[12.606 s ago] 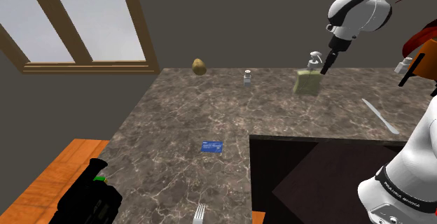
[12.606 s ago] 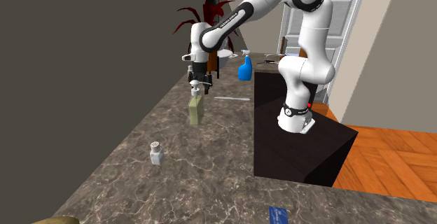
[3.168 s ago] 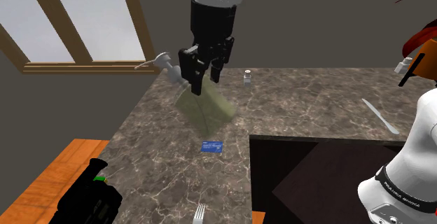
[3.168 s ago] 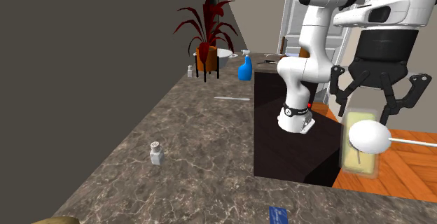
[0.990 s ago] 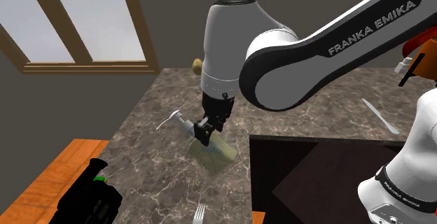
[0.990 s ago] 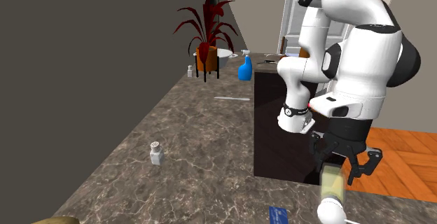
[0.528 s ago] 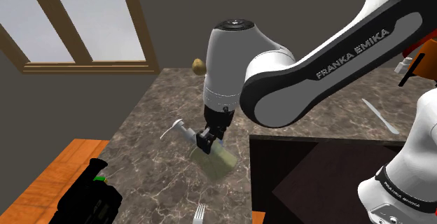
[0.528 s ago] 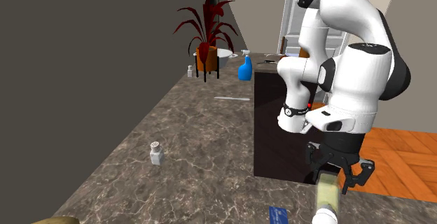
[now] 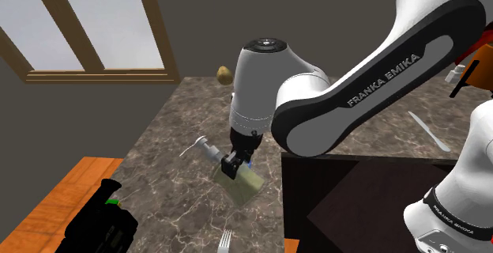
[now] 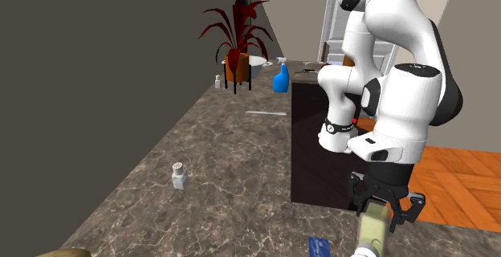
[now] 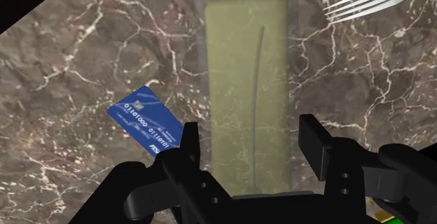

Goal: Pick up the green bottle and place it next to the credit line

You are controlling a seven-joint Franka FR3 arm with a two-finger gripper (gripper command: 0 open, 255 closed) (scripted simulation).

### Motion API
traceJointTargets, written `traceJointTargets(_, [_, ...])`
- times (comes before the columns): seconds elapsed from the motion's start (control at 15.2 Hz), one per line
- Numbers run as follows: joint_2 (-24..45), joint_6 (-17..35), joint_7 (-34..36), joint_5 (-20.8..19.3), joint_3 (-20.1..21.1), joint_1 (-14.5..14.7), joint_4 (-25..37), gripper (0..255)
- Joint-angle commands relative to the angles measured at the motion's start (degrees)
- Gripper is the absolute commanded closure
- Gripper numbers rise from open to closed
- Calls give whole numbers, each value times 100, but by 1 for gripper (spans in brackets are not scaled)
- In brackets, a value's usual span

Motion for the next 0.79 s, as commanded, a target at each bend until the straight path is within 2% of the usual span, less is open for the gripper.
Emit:
traceJointTargets(0.0, [65,-39,10,-16,1,1,-26,255])
traceJointTargets(0.26, [65,-39,10,-16,0,2,-26,255])
traceJointTargets(0.33, [74,-43,9,-19,-2,0,-13,0])
traceJointTargets(0.66, [65,-38,9,-16,0,2,-26,0])
traceJointTargets(0.73, [-113,-223,-43,58,2,-1,-15,0])
